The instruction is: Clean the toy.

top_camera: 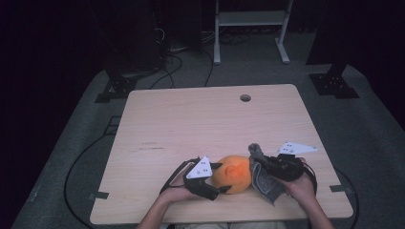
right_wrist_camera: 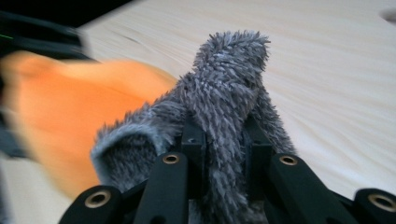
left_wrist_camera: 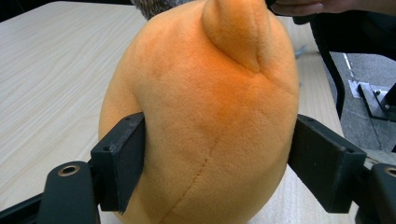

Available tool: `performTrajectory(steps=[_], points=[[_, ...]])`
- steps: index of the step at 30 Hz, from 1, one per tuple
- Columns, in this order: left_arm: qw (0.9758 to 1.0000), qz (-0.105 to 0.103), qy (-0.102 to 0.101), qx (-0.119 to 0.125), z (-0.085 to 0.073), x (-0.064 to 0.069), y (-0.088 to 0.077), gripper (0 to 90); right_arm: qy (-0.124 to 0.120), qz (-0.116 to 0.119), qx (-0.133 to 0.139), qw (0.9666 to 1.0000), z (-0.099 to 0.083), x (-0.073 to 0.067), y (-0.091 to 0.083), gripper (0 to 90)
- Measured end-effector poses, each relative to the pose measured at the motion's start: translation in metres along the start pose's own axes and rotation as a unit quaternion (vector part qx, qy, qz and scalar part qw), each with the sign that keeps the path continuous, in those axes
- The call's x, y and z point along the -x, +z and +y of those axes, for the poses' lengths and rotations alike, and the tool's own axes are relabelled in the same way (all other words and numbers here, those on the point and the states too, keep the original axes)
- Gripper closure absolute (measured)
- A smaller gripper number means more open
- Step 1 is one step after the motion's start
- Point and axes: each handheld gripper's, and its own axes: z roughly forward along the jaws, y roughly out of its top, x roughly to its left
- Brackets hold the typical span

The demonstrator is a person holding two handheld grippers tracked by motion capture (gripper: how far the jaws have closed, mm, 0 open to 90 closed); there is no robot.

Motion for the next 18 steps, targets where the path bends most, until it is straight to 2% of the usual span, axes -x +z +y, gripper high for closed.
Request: performTrajectory(steps=[1,3,6,8,10,12,15,18], points=[[1.0000,0.000,0.001,-0.002,0.000,0.000,0.000,23.0,0.003,-0.006,0.000,1.0000,0.000,0.001,-0.003,75.2],[1.0000,0.000,0.002,0.000,0.000,0.001,0.001,23.0,0.002,-0.002,0.016,0.9999,0.003,-0.001,-0.010,75.2],[1.0000,0.000,0.004,0.002,0.001,0.002,0.003,23.0,-0.020,0.022,0.045,0.9985,0.015,-0.017,-0.020,75.1],[1.0000,0.000,0.008,0.000,0.001,0.003,0.003,23.0,-0.039,0.026,0.043,0.9980,0.018,-0.025,-0.018,74.9],[1.0000,0.000,0.009,-0.002,0.001,0.003,0.002,23.1,-0.049,0.022,0.025,0.9983,0.016,-0.028,-0.009,74.7],[0.9999,0.000,0.012,-0.001,0.002,0.004,0.002,23.2,-0.037,0.027,0.021,0.9987,0.011,-0.021,-0.005,74.6],[0.9999,-0.001,0.012,-0.001,0.002,0.004,0.003,23.2,-0.012,0.001,0.007,0.9999,0.005,-0.006,-0.007,74.8],[0.9999,-0.001,0.014,-0.001,0.002,0.005,0.004,23.2,-0.006,0.005,0.019,0.9998,0.005,-0.005,-0.014,74.9]])
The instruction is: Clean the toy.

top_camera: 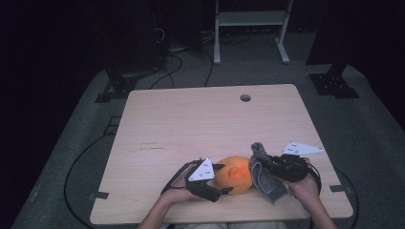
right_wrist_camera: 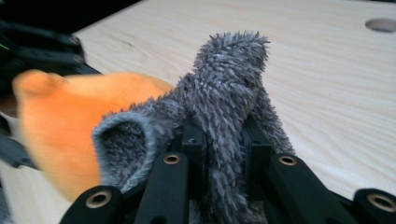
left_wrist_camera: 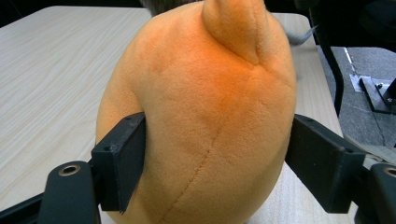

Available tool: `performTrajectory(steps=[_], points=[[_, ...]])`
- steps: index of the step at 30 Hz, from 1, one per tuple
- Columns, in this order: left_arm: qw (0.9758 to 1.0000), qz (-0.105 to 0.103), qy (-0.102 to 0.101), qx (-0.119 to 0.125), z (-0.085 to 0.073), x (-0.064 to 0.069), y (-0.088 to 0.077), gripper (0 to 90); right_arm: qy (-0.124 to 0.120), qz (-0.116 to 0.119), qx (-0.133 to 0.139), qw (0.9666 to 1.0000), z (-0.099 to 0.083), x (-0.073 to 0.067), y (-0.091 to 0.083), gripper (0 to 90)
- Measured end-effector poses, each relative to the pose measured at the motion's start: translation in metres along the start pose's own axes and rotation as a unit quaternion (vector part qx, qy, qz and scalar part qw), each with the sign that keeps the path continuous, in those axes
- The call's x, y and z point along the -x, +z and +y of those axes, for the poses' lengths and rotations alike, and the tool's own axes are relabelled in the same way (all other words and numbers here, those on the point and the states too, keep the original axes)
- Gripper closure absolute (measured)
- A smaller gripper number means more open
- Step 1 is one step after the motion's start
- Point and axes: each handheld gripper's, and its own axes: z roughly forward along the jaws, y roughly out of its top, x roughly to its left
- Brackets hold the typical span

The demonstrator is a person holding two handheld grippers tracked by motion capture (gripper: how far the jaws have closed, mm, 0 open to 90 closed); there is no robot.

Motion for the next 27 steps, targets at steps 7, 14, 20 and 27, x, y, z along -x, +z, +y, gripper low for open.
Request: performTrajectory(steps=[7,14,20,27], points=[[0.9988,-0.035,-0.016,0.032,0.004,-0.001,-0.006,17.9,-0.068,0.035,-0.006,0.9971,0.012,-0.033,0.002,74.9],[0.9998,0.005,0.016,-0.013,0.003,0.004,0.006,14.0,-0.060,0.049,-0.006,0.9970,0.012,-0.034,-0.003,75.9],[0.9997,0.015,0.015,-0.008,0.002,0.004,0.004,23.3,-0.094,0.057,-0.003,0.9939,0.017,-0.048,0.001,74.4],[0.9990,0.042,0.001,0.018,0.008,0.004,0.005,31.2,-0.024,-0.007,-0.015,0.9996,-0.004,-0.001,-0.004,76.0]])
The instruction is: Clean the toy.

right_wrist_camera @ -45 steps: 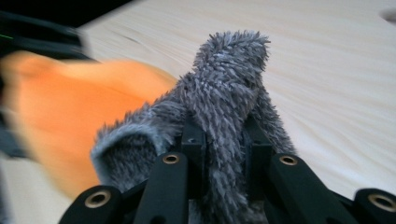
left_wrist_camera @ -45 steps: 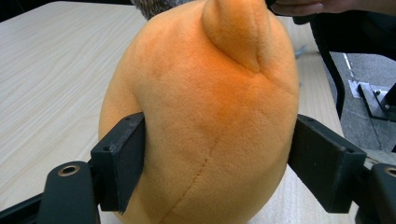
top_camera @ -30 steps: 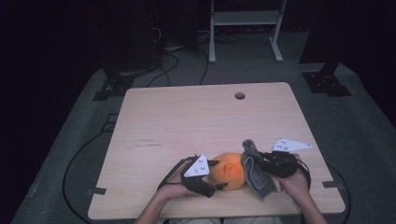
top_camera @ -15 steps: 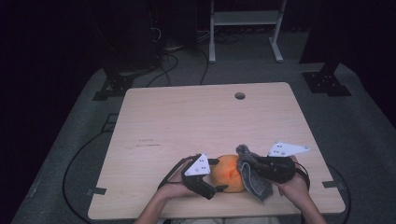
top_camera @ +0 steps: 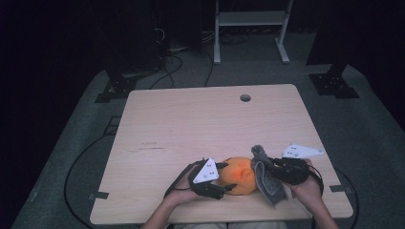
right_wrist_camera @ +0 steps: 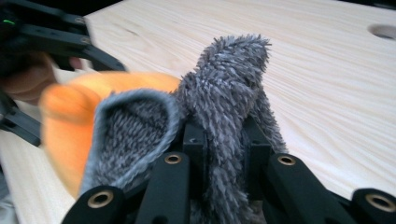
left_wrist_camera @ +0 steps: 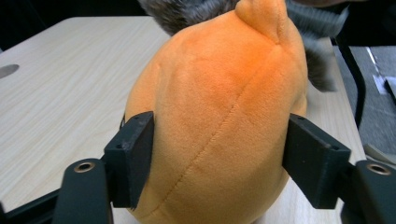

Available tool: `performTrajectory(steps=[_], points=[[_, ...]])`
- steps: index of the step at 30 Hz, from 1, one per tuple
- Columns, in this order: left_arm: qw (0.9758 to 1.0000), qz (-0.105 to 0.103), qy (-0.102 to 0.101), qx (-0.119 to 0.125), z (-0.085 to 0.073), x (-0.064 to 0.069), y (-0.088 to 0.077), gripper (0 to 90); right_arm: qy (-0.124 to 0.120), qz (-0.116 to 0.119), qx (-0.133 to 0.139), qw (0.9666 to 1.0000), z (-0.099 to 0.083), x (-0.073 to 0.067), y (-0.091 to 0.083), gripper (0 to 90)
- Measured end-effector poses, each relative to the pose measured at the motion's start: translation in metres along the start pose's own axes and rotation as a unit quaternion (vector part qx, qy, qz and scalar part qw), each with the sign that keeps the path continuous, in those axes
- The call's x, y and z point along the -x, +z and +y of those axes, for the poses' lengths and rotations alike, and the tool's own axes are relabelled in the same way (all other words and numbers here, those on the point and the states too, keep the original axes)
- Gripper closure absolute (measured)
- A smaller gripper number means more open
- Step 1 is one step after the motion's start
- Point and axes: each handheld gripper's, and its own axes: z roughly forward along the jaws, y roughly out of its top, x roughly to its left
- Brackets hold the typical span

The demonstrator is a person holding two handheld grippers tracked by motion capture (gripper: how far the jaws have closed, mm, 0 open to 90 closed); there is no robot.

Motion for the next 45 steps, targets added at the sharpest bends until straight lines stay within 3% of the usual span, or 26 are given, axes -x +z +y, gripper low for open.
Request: performTrajectory(steps=[4,8,10,11,14,16,20,24,27,29,31,35,37,40,41,42,45], points=[[0.9993,0.020,-0.020,0.026,0.006,-0.003,-0.002,37.1,0.003,0.026,0.059,0.9979,0.016,-0.011,-0.018,76.1],[0.9989,0.030,-0.014,0.032,0.016,-0.002,-0.009,39.1,-0.035,0.045,0.085,0.9947,0.034,-0.036,-0.024,76.1],[0.9989,0.026,-0.013,0.036,0.019,-0.001,-0.012,39.7,-0.051,0.044,0.070,0.9952,0.037,-0.045,-0.018,76.1],[0.9994,0.023,-0.008,0.025,0.020,-0.001,-0.014,39.7,-0.055,0.036,0.061,0.9960,0.036,-0.046,-0.014,76.1],[0.9998,0.016,-0.007,0.013,0.016,-0.001,-0.011,37.2,-0.030,0.038,0.028,0.9985,0.019,-0.037,0.007,76.1],[0.9998,0.004,-0.013,0.015,0.015,-0.004,-0.010,27.0,-0.003,0.053,0.027,0.9982,0.011,-0.029,0.011,76.0],[0.9988,0.005,-0.048,-0.006,0.010,-0.014,-0.008,10.1,-0.010,0.046,0.025,0.9986,0.010,-0.029,0.009,75.7],[0.9980,0.006,-0.063,-0.004,0.005,-0.015,-0.005,16.6,-0.013,0.037,0.021,0.9990,0.007,-0.022,0.011,75.1],[0.9986,0.019,-0.048,-0.010,0.008,-0.010,-0.003,24.1,-0.002,0.015,0.008,0.9998,0.002,-0.010,0.009,75.3],[0.9986,0.025,-0.045,-0.012,0.010,-0.009,-0.003,25.6,0.005,-0.013,0.003,0.9999,0.002,-0.006,0.003,75.8],[0.9985,0.027,-0.046,-0.011,0.011,-0.008,-0.002,25.8,0.011,0.010,0.034,0.9993,0.008,-0.011,-0.009,75.8],[0.9985,0.025,-0.047,-0.012,0.013,-0.006,-0.001,25.1,-0.021,0.033,0.040,0.9984,0.017,-0.031,-0.006,75.3],[0.9987,0.008,-0.049,-0.012,0.014,-0.006,-0.002,23.7,-0.050,0.019,0.015,0.9985,0.014,-0.037,0.005,75.0],[0.9989,-0.033,-0.034,0.005,0.014,-0.007,-0.008,22.1,-0.035,0.032,0.012,0.9988,0.009,-0.029,0.007,74.7],[0.9978,-0.057,-0.024,0.022,0.013,-0.008,-0.012,21.5,-0.034,0.032,0.011,0.9988,0.007,-0.026,0.004,74.7],[0.9969,-0.065,-0.028,0.034,0.013,-0.009,-0.014,21.4,-0.037,0.024,0.008,0.9990,0.005,-0.023,0.001,74.8],[0.9982,-0.034,-0.046,0.019,0.011,-0.015,-0.011,12.5,-0.024,0.027,0.003,0.9993,0.000,-0.014,-0.004,74.8]])
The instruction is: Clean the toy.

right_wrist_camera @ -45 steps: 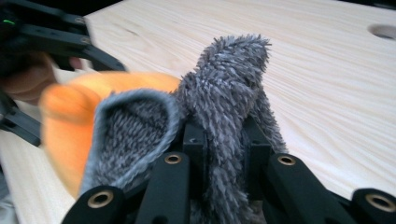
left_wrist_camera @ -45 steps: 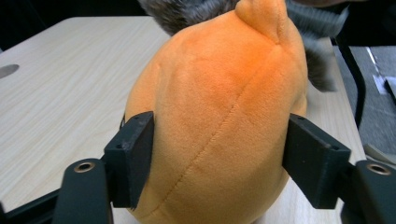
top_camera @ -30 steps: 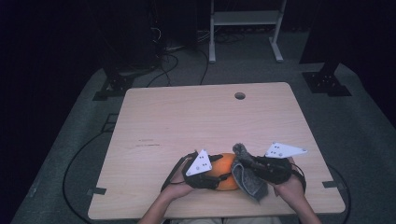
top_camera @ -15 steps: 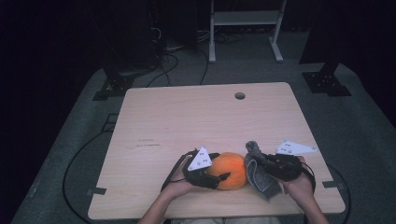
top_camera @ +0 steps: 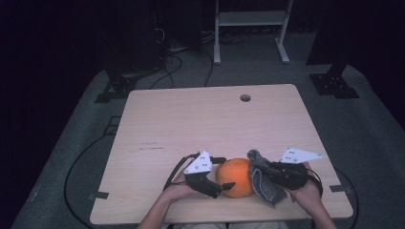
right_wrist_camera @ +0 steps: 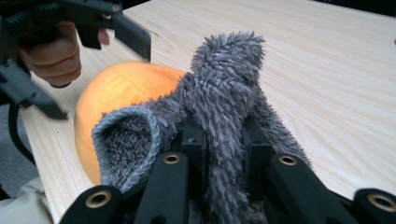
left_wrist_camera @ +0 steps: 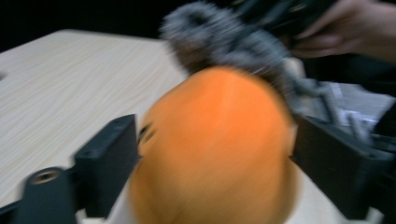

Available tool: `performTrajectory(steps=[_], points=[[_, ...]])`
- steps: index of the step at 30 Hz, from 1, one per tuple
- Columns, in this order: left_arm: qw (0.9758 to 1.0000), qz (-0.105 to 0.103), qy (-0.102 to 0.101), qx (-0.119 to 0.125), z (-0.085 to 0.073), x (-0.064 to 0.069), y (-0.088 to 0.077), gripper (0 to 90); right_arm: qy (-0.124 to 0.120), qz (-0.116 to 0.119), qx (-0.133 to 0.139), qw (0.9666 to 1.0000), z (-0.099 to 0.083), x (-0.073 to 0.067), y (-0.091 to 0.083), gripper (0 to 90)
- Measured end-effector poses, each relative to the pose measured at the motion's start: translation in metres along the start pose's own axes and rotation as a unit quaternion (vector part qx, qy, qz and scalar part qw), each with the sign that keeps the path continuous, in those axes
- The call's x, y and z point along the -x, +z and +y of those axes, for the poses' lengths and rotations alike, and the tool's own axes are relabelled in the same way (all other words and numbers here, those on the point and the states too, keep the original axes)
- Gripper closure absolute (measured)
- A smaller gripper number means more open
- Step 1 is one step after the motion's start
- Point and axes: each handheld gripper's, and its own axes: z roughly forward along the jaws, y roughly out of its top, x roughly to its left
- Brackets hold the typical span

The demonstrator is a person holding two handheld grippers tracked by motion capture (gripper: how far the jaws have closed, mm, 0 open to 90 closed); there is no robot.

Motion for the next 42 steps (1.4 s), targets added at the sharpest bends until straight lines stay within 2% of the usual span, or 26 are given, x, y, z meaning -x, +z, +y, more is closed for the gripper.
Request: performTrajectory(steps=[2,4,7,11,15,18,21,24,26,28,29,31,33,34,37,40,42], points=[[0.9998,-0.002,-0.013,-0.016,-0.003,-0.002,0.004,7.9,0.007,0.003,-0.001,1.0000,-0.002,0.003,-0.001,74.7],[0.9997,-0.004,-0.013,-0.018,-0.006,-0.002,0.008,6.1,0.008,0.005,0.000,1.0000,-0.003,0.006,0.001,74.7],[0.9994,-0.019,-0.016,-0.025,-0.012,-0.002,0.014,6.3,0.015,0.008,0.001,0.9999,-0.005,0.009,0.002,74.4],[0.9996,-0.016,-0.013,-0.018,-0.013,-0.001,0.014,14.4,0.026,0.005,-0.003,0.9996,-0.010,0.017,0.002,74.2],[0.9998,-0.009,-0.015,-0.012,-0.011,0.001,0.011,22.8,0.046,-0.015,-0.015,0.9987,-0.013,0.029,0.000,74.5],[0.9999,-0.001,-0.017,-0.001,-0.004,0.001,0.006,26.4,0.062,-0.011,0.006,0.9980,-0.009,0.032,-0.009,74.9],[0.9997,0.018,-0.016,0.006,0.004,0.002,0.000,28.3,0.066,0.008,0.046,0.9967,0.003,0.024,-0.019,75.1],[0.9994,0.031,-0.009,-0.013,0.011,0.002,-0.005,29.1,0.041,0.024,0.068,0.9966,0.018,0.007,-0.022,75.1],[0.9991,0.036,-0.001,-0.021,0.013,0.004,-0.005,29.1,0.021,0.042,0.079,0.9958,0.029,-0.011,-0.017,75.0],[0.9992,0.033,-0.001,-0.022,0.014,0.007,-0.003,28.9,0.015,0.046,0.074,0.9960,0.034,-0.020,-0.007,75.0],[0.9992,0.033,0.001,-0.024,0.014,0.008,-0.003,28.2,0.010,0.040,0.062,0.9972,0.034,-0.023,0.000,75.0],[0.9993,0.030,-0.005,-0.022,0.013,0.006,-0.003,22.8,0.017,0.036,0.039,0.9985,0.027,-0.022,0.013,75.0],[0.9995,0.012,-0.024,-0.014,0.010,0.001,-0.004,15.7,0.020,0.037,0.028,0.9987,0.018,-0.020,0.019,74.9],[0.9993,0.012,-0.032,-0.013,0.009,-0.002,-0.005,9.6,0.027,0.041,0.028,0.9984,0.014,-0.018,0.020,74.9],[0.9991,0.006,-0.040,-0.011,0.003,-0.009,-0.007,6.1,0.028,0.033,0.026,0.9987,0.011,-0.014,0.017,74.8],[0.9991,0.003,-0.038,-0.019,-0.002,-0.008,0.001,4.4,0.037,0.040,0.026,0.9981,0.009,-0.009,0.016,74.6],[0.9987,-0.004,-0.048,-0.017,-0.006,-0.005,0.010,2.8,0.031,0.040,0.025,0.9984,0.009,-0.009,0.017,74.2]])
